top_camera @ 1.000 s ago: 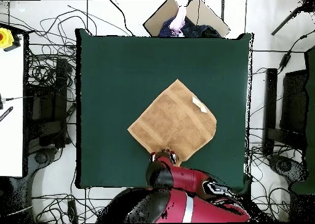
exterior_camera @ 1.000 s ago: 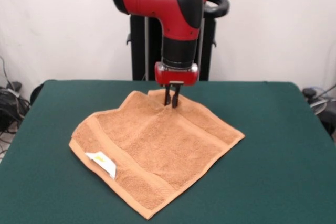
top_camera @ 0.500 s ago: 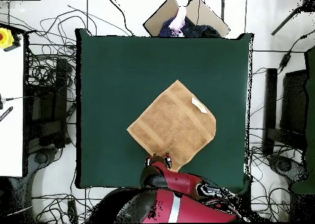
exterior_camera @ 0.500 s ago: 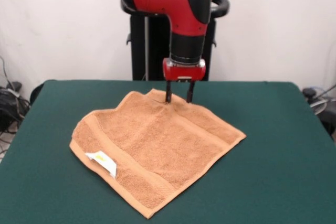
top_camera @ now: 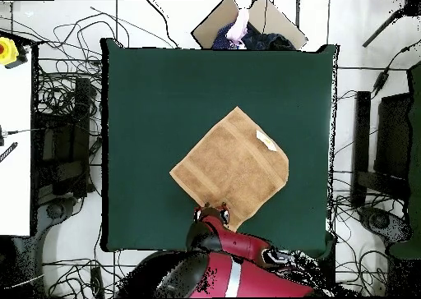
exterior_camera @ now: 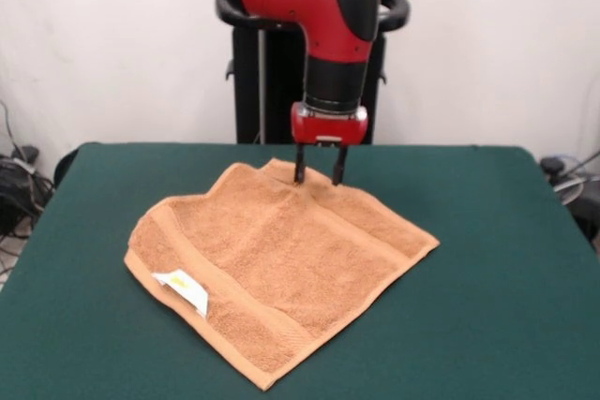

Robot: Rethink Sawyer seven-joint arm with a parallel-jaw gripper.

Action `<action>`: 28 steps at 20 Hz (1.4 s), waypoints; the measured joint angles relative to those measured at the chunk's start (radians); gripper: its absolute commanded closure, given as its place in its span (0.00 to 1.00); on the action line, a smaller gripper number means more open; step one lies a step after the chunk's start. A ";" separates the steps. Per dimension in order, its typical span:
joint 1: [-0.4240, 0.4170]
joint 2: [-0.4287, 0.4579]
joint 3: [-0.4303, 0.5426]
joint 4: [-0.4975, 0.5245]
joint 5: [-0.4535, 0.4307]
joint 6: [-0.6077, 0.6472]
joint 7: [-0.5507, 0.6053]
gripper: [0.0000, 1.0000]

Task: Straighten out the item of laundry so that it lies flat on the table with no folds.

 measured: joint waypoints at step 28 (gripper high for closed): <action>-0.125 0.092 0.017 -0.009 0.147 -0.106 0.160 0.00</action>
